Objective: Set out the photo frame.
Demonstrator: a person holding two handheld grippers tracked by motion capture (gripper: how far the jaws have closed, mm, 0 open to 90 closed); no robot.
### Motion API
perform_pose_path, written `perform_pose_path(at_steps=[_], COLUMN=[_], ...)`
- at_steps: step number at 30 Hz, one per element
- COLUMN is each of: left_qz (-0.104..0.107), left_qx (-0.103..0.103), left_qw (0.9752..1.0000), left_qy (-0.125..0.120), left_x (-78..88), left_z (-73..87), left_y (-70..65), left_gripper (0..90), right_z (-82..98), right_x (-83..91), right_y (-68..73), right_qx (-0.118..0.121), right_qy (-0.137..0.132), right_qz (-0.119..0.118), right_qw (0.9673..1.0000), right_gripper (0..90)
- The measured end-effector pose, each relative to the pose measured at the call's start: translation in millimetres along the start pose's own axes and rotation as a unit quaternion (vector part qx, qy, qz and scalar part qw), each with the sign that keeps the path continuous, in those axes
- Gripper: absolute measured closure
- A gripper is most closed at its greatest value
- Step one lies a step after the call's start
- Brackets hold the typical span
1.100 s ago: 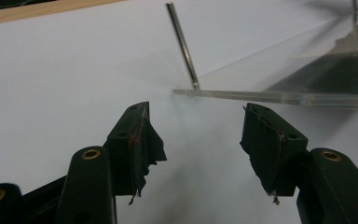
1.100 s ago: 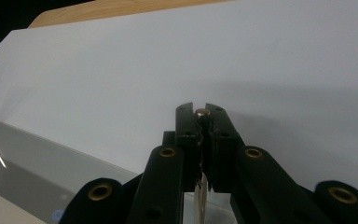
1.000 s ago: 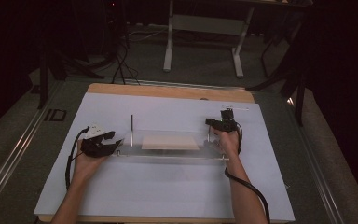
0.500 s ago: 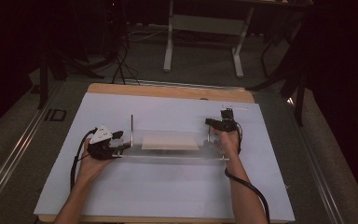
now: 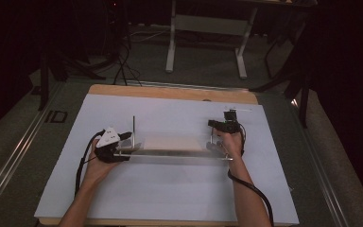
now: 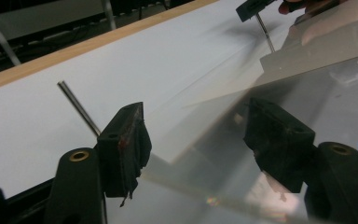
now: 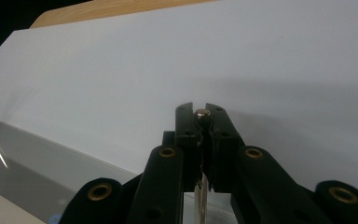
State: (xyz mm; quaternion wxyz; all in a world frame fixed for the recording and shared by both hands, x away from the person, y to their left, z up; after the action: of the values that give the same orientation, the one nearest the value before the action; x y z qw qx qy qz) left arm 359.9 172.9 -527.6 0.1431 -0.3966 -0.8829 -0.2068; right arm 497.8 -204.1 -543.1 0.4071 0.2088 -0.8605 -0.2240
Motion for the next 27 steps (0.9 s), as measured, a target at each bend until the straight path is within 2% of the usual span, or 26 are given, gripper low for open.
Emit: perform_pose_path(at_steps=[10,17,22,27], left_qz=[0.003,0.009,0.008,0.008], left_qx=[0.005,0.004,0.006,0.007], left_qw=[1.0,1.0,0.9999,0.9999], left_qy=[-0.004,0.003,0.003,0.001], left_x=[-1.4,-2.0,-2.1,-2.3], left_z=[-1.1,0.9,0.5,0.0], left_y=[1.3,1.0,1.6,2.2], left_gripper=[37.8,37.8,37.7,37.7], right_z=[-1.3,-1.8,1.4,4.3], right_x=[-0.5,3.5,8.8,22.6], right_y=[-1.3,-3.7,-9.1,-11.2], right_qx=[-0.003,0.019,0.038,0.06], right_qy=[0.007,0.008,0.011,-0.002], right_qz=[-0.006,0.01,0.016,0.002], right_qw=[1.0,0.9997,0.9991,0.9982], right_gripper=[83.7,67.0,59.2,54.6])
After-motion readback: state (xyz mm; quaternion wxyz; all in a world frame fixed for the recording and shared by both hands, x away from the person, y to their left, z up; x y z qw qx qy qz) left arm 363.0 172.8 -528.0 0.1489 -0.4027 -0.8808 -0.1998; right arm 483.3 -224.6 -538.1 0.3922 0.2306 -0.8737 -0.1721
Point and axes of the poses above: each handheld gripper's, and its own axes: x roughly backward along the jaws, z roughly out of its underside, y roughly to its left, the point moved 4 cm from there along -x, roughly forward along the jaws, and after that the axes turned 14 degrees about -x, right-handed, at the moved point
